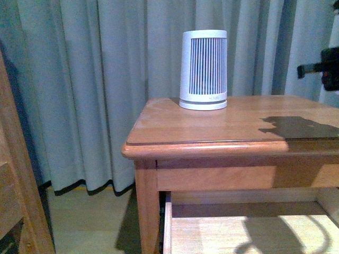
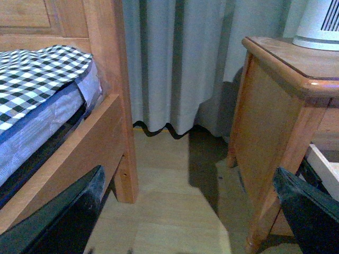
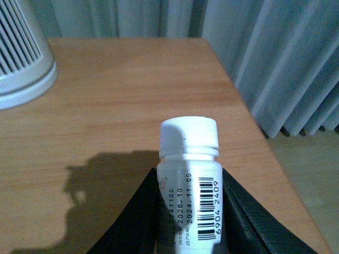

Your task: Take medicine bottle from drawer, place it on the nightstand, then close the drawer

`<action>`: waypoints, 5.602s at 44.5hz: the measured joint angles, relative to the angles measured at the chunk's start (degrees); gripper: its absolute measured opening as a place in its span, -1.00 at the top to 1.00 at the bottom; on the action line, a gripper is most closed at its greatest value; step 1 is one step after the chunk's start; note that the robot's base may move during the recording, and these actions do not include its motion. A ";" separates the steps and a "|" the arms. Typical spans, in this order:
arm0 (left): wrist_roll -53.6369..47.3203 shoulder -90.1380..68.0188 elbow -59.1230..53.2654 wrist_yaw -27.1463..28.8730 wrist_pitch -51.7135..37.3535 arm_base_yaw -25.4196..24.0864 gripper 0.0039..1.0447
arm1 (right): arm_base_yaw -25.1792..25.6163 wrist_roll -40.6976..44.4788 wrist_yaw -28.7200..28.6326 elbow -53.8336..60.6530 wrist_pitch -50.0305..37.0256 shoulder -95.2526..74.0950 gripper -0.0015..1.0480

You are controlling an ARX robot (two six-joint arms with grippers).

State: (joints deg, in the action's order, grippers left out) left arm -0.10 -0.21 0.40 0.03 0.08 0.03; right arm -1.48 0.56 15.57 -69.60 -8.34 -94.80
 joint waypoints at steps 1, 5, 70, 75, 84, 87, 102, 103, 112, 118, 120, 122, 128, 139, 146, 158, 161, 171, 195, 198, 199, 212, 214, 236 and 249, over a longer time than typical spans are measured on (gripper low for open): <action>0.00 0.00 0.00 0.00 0.00 0.00 -0.88 | 0.00 -0.15 -0.20 -1.11 0.74 -1.44 0.44; 0.00 0.00 0.00 0.00 0.00 0.00 -0.88 | 0.11 -0.70 -0.42 -5.64 3.13 -7.93 0.44; 0.00 0.00 0.00 0.02 0.00 0.00 -0.88 | -17.20 -16.41 7.89 68.13 0.33 51.30 -0.87; 0.00 0.00 0.00 0.00 0.00 0.00 -0.88 | -16.59 -15.69 9.14 69.05 -25.66 29.20 -0.87; 0.00 0.00 0.00 0.00 0.00 0.00 -0.88 | -12.79 -10.51 10.23 63.45 -68.24 -16.98 -0.87; 0.00 0.00 0.00 0.00 0.00 0.00 -0.88 | -11.96 -9.57 9.94 60.76 -71.08 -22.25 -0.87; 0.00 0.00 0.00 0.00 0.00 0.00 -0.88 | -11.19 -9.11 8.35 58.58 -71.52 -23.80 -0.87; 0.00 0.00 0.00 0.00 0.00 0.00 -0.88 | -10.78 -8.72 8.11 58.01 -71.49 -24.11 -0.87; 0.00 0.00 0.00 0.00 0.00 0.00 -0.88 | -4.24 0.59 4.59 36.37 -65.42 -28.89 -0.87; 0.00 0.00 0.00 0.00 0.00 -0.02 -0.88 | -4.24 1.09 3.54 34.93 -64.50 -23.34 -0.87; 0.00 0.00 0.00 0.00 0.00 0.00 -0.88 | -3.72 1.68 3.10 34.93 -64.06 -23.37 -0.87; 0.00 0.00 0.00 0.00 0.00 -0.02 -0.88 | -2.73 2.34 2.67 34.64 -63.23 -23.37 -0.87; 0.00 0.00 0.00 0.00 0.00 -0.02 -0.88 | -0.61 2.56 2.01 34.36 -60.61 -22.67 -0.87; 0.00 0.00 0.00 0.00 0.00 -0.02 -0.88 | -2.19 -0.98 1.81 41.57 -48.61 -7.48 -0.87; 0.00 0.00 0.00 0.00 0.00 -0.02 -0.88 | -3.50 -3.56 1.77 46.88 -37.22 6.43 -0.87; 0.00 0.00 0.00 0.00 0.00 0.00 -0.88 | -0.70 -3.67 0.04 52.17 -14.84 38.91 -0.87; 0.00 0.00 0.00 0.00 0.00 0.00 -0.88 | 0.59 -2.71 -0.66 52.26 -9.22 48.17 -0.87; 0.00 0.00 0.00 0.00 0.00 0.00 -0.88 | 2.12 -1.25 -3.19 54.42 8.92 74.73 -0.87; 0.00 0.00 0.00 0.00 0.00 -0.02 -0.88 | 1.46 -0.94 -15.58 63.91 9.49 89.59 0.46; 0.00 0.00 0.00 0.00 0.00 -0.02 -0.88 | 1.46 -0.94 -15.58 64.59 9.22 90.18 0.73; 0.00 0.00 0.00 0.00 0.00 -0.02 -0.88 | 1.46 -0.94 -15.58 64.74 9.18 90.33 0.80; 0.00 0.00 0.00 0.00 0.00 -0.02 -0.88 | 1.46 -0.76 -15.58 66.40 8.79 91.78 0.94; 0.00 0.00 0.00 0.00 0.00 -0.02 -0.88 | 1.46 -0.76 -15.58 66.71 8.79 91.93 0.94; 0.00 0.00 0.00 0.00 0.00 -0.02 -0.88 | 1.46 -0.72 -15.61 68.76 8.55 94.38 0.73; 0.00 0.00 0.00 0.00 0.00 -0.02 -0.88 | 1.46 -0.72 -15.61 68.76 8.55 94.40 -0.48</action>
State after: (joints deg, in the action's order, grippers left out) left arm -0.10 -0.21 0.40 0.03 0.08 0.01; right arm -0.01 -0.16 -0.03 -0.84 0.21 -0.40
